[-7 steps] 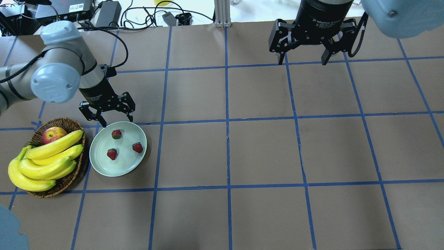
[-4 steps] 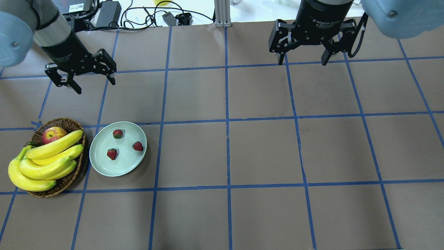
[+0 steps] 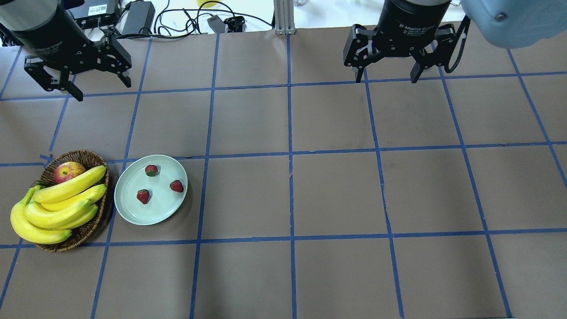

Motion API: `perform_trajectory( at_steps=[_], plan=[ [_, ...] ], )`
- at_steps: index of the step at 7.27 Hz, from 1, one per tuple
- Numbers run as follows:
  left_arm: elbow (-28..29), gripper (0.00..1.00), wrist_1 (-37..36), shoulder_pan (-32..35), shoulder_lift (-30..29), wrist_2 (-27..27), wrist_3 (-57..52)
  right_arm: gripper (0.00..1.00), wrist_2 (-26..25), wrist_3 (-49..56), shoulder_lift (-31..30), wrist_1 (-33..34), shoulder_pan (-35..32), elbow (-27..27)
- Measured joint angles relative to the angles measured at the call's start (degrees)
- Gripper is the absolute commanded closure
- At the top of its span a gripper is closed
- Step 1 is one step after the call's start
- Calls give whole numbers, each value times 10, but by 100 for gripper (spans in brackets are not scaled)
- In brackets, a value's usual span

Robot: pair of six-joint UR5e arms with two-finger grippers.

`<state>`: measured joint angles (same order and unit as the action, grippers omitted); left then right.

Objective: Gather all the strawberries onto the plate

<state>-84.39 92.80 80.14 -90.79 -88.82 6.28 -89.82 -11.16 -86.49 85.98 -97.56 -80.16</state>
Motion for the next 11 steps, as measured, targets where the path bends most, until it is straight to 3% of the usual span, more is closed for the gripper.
perform_trajectory(
  at_steps=[11],
  plan=[
    [-21,0,9,31,23,-3,-18,0,0,0,0,0,0,0]
  ],
)
